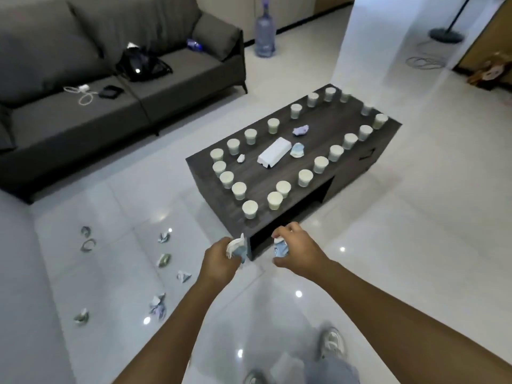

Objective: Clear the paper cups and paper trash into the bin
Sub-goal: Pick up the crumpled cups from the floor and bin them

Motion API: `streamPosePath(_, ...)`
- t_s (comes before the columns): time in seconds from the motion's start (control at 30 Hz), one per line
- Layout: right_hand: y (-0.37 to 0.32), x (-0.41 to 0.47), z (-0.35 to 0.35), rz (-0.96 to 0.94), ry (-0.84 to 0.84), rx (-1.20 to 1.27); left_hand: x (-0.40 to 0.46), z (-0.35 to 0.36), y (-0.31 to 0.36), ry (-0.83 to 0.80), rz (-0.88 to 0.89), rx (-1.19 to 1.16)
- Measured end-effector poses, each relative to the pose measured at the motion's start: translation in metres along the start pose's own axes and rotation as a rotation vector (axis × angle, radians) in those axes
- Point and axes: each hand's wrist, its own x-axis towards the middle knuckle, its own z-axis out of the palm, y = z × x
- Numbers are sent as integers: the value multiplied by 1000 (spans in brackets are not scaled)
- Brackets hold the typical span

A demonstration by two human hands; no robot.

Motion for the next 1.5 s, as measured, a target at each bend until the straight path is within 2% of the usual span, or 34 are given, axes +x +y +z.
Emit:
streamPosePath(0.17, 102, -58, -89, 176, 187, 84, 11, 100, 103, -162, 191, 92)
streamPosePath(0.33, 236, -121, -181, 338, 336, 133, 22, 252, 209, -324, 372, 192)
streamPosePath(0.57, 416, -224, -303, 538, 497, 191, -4, 470, 353, -525, 453, 219)
streamPosePath(0.77, 529, -291, -377, 700, 623, 240, -29, 605, 453, -679, 552, 309)
streamPosePath(0.97, 636, -303, -445, 801, 692, 272, -13, 726, 547, -809, 618, 316)
streamPosePath(1.27, 797, -275, -587, 904, 768, 357, 59, 902, 717, -875, 694, 384)
streamPosePath(1.5, 935, -285, -688, 975, 816, 400, 65, 1049, 825, -987, 771, 459)
